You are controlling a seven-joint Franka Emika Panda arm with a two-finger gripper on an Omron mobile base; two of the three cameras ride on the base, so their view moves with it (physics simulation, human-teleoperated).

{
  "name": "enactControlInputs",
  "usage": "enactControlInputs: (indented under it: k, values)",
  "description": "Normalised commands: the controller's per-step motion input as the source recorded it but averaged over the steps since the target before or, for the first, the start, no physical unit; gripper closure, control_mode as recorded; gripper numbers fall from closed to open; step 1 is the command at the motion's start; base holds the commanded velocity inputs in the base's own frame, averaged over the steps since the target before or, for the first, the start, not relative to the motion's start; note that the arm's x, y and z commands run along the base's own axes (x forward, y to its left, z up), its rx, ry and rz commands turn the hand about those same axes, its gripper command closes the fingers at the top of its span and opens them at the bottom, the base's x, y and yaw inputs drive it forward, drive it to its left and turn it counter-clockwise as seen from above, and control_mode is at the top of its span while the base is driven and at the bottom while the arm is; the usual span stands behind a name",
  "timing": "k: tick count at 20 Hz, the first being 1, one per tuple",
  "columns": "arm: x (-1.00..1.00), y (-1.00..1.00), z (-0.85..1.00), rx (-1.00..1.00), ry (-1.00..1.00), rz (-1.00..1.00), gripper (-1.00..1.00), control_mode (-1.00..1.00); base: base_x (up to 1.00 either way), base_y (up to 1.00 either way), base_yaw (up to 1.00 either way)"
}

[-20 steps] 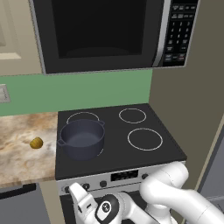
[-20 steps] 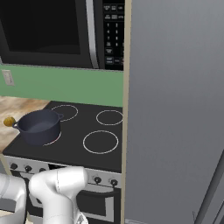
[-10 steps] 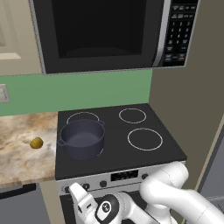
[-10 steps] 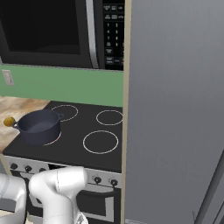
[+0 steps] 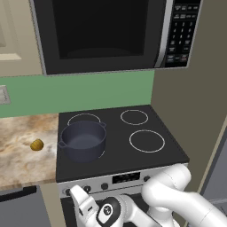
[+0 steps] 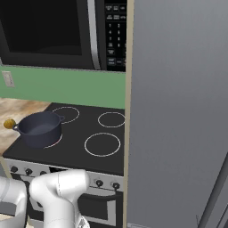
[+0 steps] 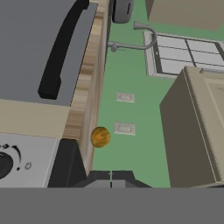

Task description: Turn on the burner for the pot on the stove. Wait thirty seconds for the pot to heat up. Then add the squash to the pot.

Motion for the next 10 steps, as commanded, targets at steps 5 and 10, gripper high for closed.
enactControlInputs:
  k: [5, 10]
  values:
    - [0.00, 0.00, 0.00, 0.00, 0.00, 0.00, 1.00, -1.00, 0.00, 0.00, 0.00]
    - [0.00, 0.00, 0.00, 0.00, 0.00, 0.00, 1.00, -1.00, 0.00, 0.00, 0.00]
